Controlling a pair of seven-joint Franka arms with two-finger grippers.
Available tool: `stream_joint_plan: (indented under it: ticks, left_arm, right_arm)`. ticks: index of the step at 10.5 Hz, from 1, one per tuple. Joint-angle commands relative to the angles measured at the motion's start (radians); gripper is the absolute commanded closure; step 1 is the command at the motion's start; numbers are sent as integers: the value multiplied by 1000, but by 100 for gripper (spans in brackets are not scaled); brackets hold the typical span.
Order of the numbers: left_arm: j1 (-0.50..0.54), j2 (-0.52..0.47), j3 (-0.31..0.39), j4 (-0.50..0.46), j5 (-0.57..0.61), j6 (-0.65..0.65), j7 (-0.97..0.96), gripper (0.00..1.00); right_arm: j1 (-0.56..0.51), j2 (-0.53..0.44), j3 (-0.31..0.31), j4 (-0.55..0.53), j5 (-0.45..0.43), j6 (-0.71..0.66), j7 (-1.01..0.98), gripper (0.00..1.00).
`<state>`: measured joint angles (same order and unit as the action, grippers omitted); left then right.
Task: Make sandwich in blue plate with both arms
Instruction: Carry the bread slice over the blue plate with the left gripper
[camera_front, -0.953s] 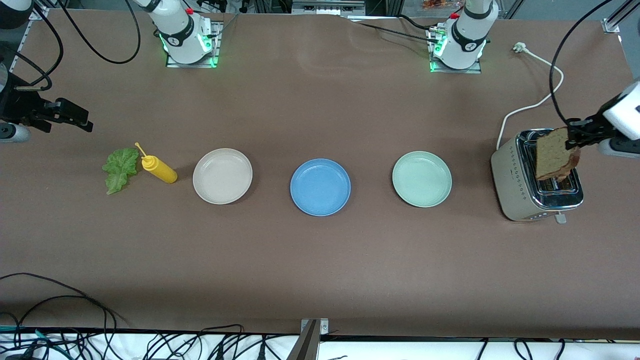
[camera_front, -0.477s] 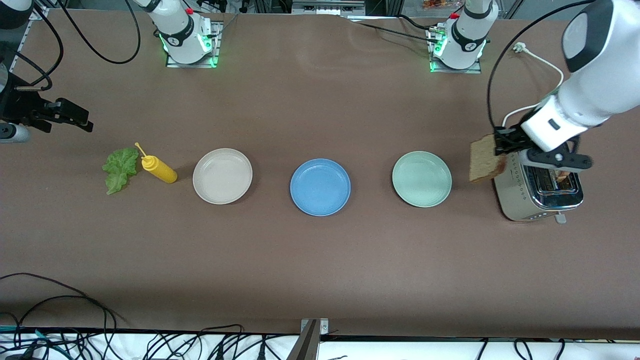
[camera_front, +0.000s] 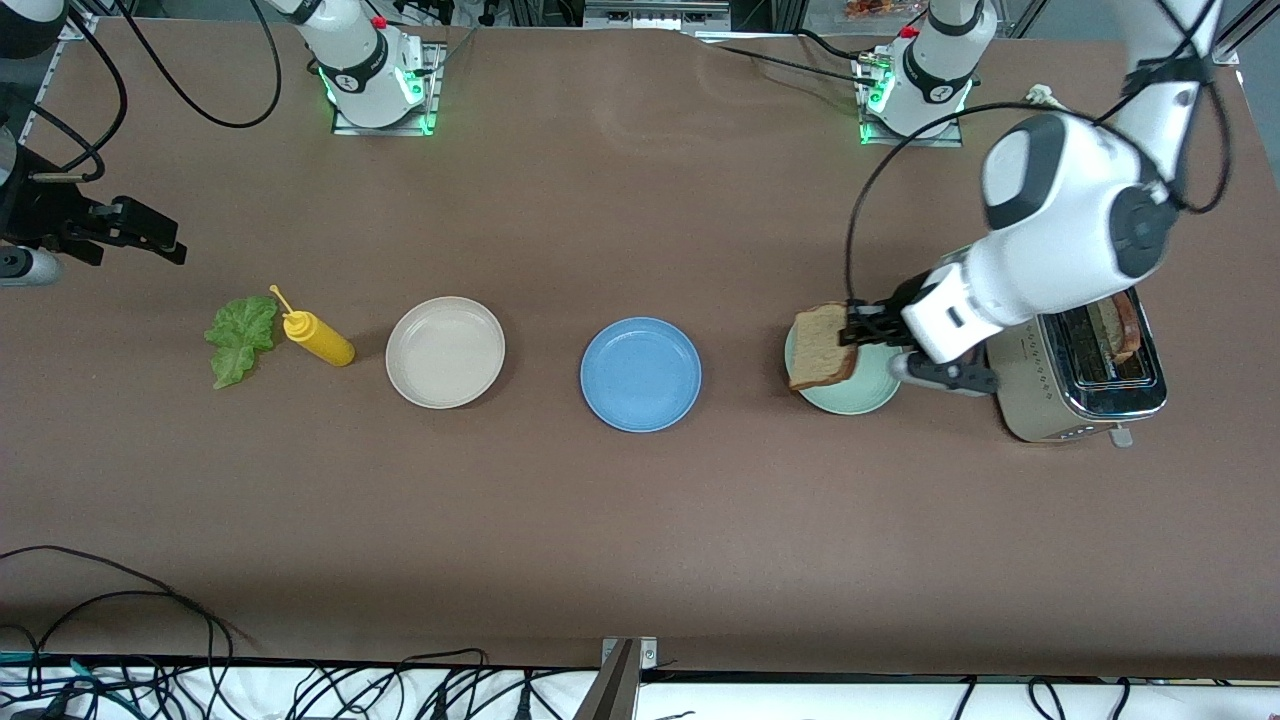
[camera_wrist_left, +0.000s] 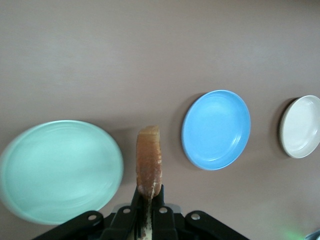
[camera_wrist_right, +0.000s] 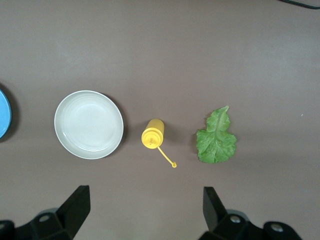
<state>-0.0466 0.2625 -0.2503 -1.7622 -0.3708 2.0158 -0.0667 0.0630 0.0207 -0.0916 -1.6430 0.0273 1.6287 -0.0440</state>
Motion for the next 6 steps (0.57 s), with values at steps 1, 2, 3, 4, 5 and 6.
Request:
stream_joint_plan:
  ticks: [1,2,3,4,5,6]
  left_arm:
    - [-97,84,6,29,-156,73,-68,100]
    - [-128,101,6,29,-202,121,-105,100]
    - [-160,119,6,29,-217,159,-143,100]
    - [-194,139,6,29,-217,194,-197,100]
    - [-228,167,6,35,-221,248,-241,100]
    - [-270,199,6,47,-232,315,-278,100]
  right_arm:
    - [-2,5,0,20,14,-18,-10,0]
    - [-2,5,0,20,14,-18,-11,0]
    - [-2,5,0,20,14,-18,-11,0]
    - [-2,5,0,20,14,-18,-10,0]
    - [-2,7,0,20,14,-18,-10,0]
    - [-2,7,0,20,14,-18,-10,0]
